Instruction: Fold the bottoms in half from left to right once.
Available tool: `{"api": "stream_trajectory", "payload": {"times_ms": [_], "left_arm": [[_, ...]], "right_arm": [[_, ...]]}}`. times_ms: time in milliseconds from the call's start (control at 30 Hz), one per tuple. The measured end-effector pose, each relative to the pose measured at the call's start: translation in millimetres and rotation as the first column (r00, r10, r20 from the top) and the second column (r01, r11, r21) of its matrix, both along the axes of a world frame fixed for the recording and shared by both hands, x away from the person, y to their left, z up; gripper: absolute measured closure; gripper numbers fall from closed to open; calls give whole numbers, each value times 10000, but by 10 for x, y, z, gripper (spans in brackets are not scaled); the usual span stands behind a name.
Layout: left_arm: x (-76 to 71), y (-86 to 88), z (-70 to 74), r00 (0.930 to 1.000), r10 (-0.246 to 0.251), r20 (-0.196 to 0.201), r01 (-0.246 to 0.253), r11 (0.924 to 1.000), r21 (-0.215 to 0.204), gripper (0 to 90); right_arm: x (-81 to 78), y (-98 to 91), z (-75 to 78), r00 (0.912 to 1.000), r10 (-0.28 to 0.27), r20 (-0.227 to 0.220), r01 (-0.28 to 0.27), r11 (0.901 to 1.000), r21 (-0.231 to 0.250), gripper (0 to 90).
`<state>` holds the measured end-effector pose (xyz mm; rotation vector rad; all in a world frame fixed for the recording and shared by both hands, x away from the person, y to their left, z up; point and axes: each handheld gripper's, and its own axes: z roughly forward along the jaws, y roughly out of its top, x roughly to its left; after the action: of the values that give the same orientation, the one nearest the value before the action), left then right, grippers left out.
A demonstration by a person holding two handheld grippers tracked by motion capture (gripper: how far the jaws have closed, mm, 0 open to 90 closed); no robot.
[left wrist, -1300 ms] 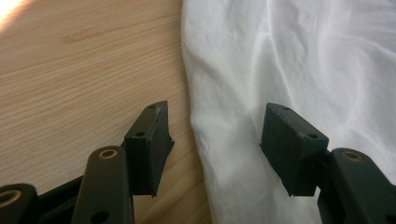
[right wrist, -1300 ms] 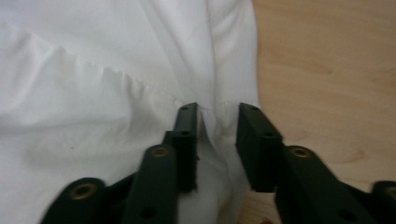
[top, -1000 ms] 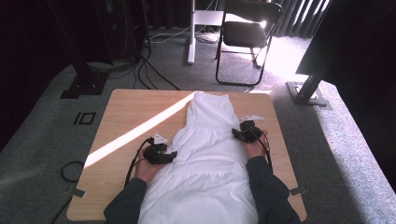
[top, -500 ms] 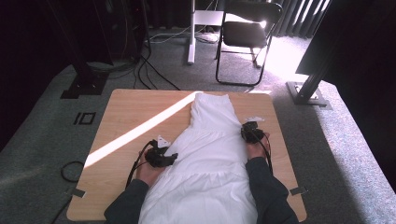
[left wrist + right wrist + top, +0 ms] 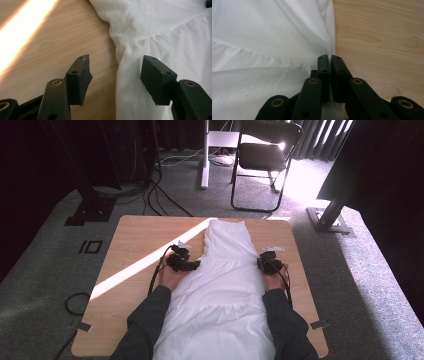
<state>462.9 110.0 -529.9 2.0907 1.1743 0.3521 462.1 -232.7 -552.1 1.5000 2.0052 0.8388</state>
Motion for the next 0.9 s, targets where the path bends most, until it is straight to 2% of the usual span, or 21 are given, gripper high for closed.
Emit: {"api": "stream_trajectory", "payload": {"times_ms": [33, 67, 100, 133, 167, 200, 233, 267, 300, 333, 500, 600, 700, 767, 867, 900], "left_arm": [[26, -41, -59, 9999, 64, -148, -61, 9998, 211, 413], [35, -72, -125, 9997, 216, -113, -210, 9984, 525, 416], [35, -72, -125, 9997, 216, -113, -210, 9984, 525, 446], [6, -80, -136, 9993, 346, 149, -356, 9972, 665, 446], [-22, -70, -131, 9991, 366, 234, -385, 9956, 854, 712], [-41, -51, -130, 9994, 275, 191, -289, 9966, 774, 712], [-103, 3, -136, 9996, 211, 187, -222, 9977, 637, 853], [-103, 3, -136, 9996, 211, 187, -222, 9977, 637, 881], [-103, 3, -136, 9996, 211, 187, -222, 9977, 637, 881], [-221, 90, -153, 9995, 208, 218, -216, 9990, 393, 881], [-555, 342, -187, 9996, 180, 239, -180, 9998, 0, 888], [-852, 465, -198, 9996, 129, 245, -128, 9999, -46, 887], [-1158, 542, -205, 9993, 1, 368, -6, 9999, 127, 886], [-1346, 592, -214, 9995, -50, 316, 50, 10000, 13, 885], [-1546, 618, -208, 9992, -259, 306, 253, 9995, 194, 884], [-1546, 618, -208, 9992, -259, 306, 253, 9995, 194, 881]], "right_arm": [[-2, -7, -3, 10000, 21, 17, -21, 10000, 35, 859], [-5, -12, -6, 10000, 32, 25, -32, 9999, 95, 859], [-12, -17, -10, 10000, 37, 52, -38, 9999, 143, 858], [-12, -17, -10, 10000, 37, 52, -38, 9999, 143, 858], [-41, -12, -20, 9999, 66, 113, -69, 9996, 264, 855], [-41, -12, -20, 9999, 66, 113, -69, 9996, 264, 855], [-77, 2, -28, 9998, 26, 176, -32, 9994, 336, 850], [-77, 2, -28, 9998, 26, 176, -32, 9994, 336, 850], [-101, 14, -30, 9999, 35, 159, -41, 9992, 398, 850], [-101, 14, -30, 9999, 35, 159, -41, 9992, 398, 850], [-408, 172, -19, 9966, 822, 14, -822, 9963, 267, 850], [-613, 224, -19, 9919, 1270, -88, -1266, 9911, 410, 850], [-870, 290, -9, 9834, 1794, -260, -1784, 9833, 370, 850], [-1062, 316, -16, 9774, 2096, -261, -2085, 9772, 408, 850], [-1317, 325, -32, 9690, 2464, -172, -2456, 9686, 397, 850], [-1317, 325, -32, 9690, 2464, -172, -2456, 9686, 397, 850]]}}
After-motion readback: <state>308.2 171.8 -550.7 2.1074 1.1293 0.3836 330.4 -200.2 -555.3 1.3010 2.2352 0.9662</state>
